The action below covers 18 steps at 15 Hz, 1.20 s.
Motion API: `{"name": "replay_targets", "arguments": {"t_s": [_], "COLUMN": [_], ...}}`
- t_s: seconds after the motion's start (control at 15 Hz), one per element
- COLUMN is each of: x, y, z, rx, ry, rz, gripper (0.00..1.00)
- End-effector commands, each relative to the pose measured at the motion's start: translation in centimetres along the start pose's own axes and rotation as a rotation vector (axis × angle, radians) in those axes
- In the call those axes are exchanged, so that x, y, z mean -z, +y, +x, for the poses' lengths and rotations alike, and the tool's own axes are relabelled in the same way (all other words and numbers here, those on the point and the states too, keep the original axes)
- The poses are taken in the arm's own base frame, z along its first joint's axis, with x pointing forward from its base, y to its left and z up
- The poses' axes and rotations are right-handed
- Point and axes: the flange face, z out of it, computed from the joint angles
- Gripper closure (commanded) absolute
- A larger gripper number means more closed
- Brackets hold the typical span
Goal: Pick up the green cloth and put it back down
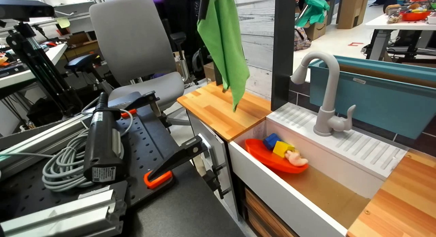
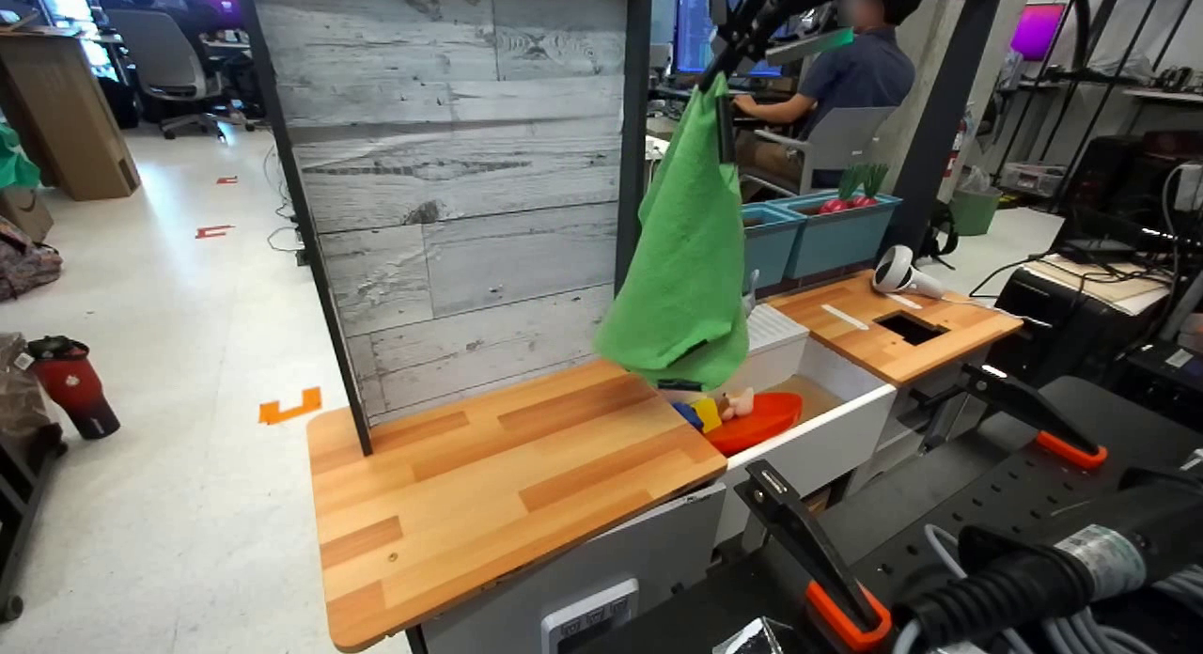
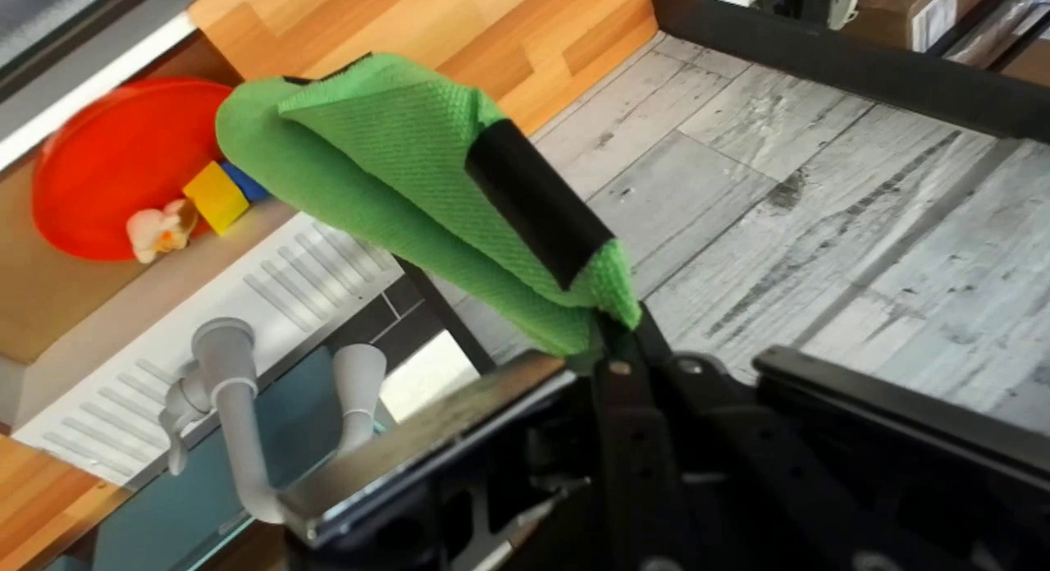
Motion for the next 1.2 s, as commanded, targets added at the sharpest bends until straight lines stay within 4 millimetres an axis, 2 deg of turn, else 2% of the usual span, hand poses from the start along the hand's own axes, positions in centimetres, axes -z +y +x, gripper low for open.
{"name": "replay_targets", "arguments": {"t_s": [0.0, 0.27, 0.4, 0.8, 1.13], "x": [-4.2, -9.8, -12.1, -17.8, -23.4], "y": [2.2, 3.2, 2.7, -1.8, -5.0], "z": [0.1, -1.5, -1.6, -0.6, -1.5], "rx": [0.000, 0.046, 0.083, 0.158, 0.225], "ry": [-0.065, -0.162, -0.186, -0.218, -0.237], "rz": [-0.066, -0.150, -0.181, -0.220, -0.230], "gripper": [1.00, 1.00, 1.00, 1.00, 1.00]}}
